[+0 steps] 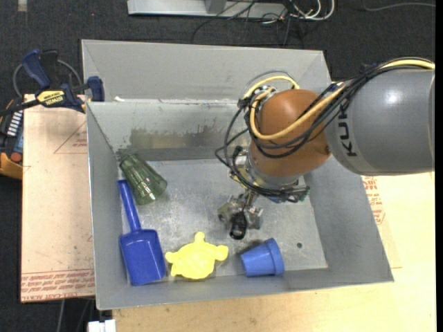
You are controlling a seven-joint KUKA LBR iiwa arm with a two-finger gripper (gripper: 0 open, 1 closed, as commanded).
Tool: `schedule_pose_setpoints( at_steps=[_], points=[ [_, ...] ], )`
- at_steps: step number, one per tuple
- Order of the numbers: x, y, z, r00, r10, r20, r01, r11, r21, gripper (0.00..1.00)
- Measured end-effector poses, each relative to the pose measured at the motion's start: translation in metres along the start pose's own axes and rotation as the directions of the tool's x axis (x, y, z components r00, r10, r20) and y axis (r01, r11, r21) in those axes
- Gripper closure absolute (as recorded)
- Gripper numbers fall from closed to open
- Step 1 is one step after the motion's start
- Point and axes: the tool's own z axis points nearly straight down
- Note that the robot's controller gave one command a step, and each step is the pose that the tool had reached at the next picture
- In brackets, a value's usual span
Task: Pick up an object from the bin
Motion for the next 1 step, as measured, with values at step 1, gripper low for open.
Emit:
schedule_pose_setpoints(
  at_steps=[1],
  points=[
    [0.0000, 0.0007, -0.0056, 1.000, 0.001, -0.001, -0.001, 1.000, -0.002, 1.00]
  ],
)
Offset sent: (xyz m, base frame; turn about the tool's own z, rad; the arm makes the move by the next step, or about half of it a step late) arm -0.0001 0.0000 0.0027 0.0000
